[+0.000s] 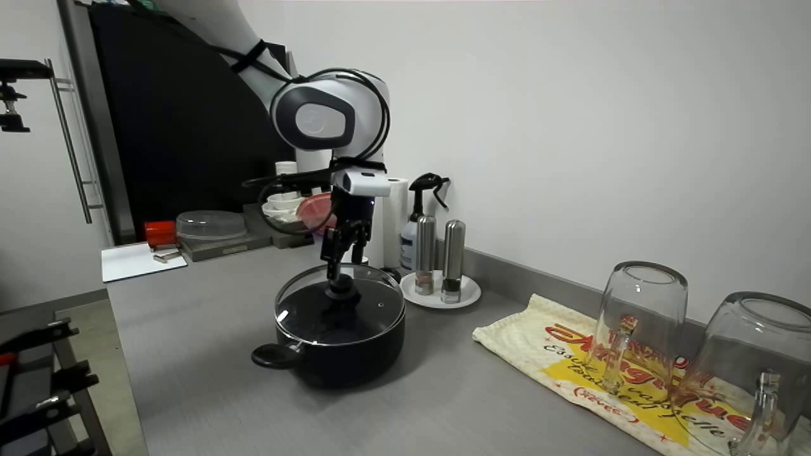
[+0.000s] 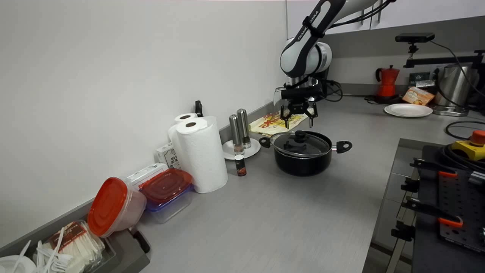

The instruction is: Remove the glass lid from the black pot and place it on the left side of the counter

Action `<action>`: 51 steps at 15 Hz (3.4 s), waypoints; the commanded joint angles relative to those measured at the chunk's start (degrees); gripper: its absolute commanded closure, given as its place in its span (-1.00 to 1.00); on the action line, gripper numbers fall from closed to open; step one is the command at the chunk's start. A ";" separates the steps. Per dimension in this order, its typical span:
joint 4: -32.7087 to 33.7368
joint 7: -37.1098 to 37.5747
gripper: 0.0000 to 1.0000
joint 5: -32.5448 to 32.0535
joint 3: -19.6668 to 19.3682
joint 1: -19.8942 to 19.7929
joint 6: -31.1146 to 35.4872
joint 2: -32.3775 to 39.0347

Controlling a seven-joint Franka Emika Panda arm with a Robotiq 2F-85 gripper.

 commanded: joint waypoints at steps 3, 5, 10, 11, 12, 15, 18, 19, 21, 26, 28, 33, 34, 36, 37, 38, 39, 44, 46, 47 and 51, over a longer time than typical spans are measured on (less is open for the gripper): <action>2.64 1.21 -1.00 -0.40 -0.72 0.33 -0.87 3.59; 2.82 1.18 -1.00 -0.18 -0.64 0.37 -0.67 4.38; 3.60 0.86 -0.47 -0.08 -0.48 0.45 -1.03 5.58; 3.77 0.89 -0.39 -0.13 -0.49 0.50 -1.10 5.68; 3.87 0.94 -0.20 -0.24 -0.52 0.59 -1.23 5.72; 4.34 0.93 0.25 -0.29 -0.45 0.71 -1.56 5.80; 4.63 0.89 0.49 -0.27 -0.41 0.63 -2.40 5.91; 4.67 0.87 0.49 -0.27 -0.40 0.62 -2.50 5.93; 4.68 0.84 0.49 -0.25 -0.37 0.62 -2.66 5.93; 3.89 0.57 0.49 -0.44 -0.39 0.88 -2.11 4.20; 3.26 0.64 0.49 -1.01 -0.56 1.53 -1.58 2.64; 3.17 0.58 0.49 -2.53 -0.62 3.08 -1.21 0.31; 3.22 0.54 0.49 -2.76 -0.57 3.27 -1.22 0.09; 3.34 0.45 0.49 -3.16 -0.47 3.57 -1.28 -0.23; 3.33 0.42 0.49 -3.33 -0.43 3.67 -1.28 -0.40; 3.30 0.29 0.49 -3.36 -0.26 3.79 -1.30 -0.66; 3.26 0.07 0.49 -3.27 -0.03 3.84 -1.33 -0.84; 4.13 0.10 0.49 -4.94 1.70 6.80 -2.12 -1.58; 5.24 0.25 0.49 -6.40 2.55 8.50 -3.09 -1.40; 5.85 0.25 0.49 -7.12 2.93 9.27 -3.49 -1.16; 9.01 0.16 0.49 -9.74 4.67 12.43 -5.88 0.51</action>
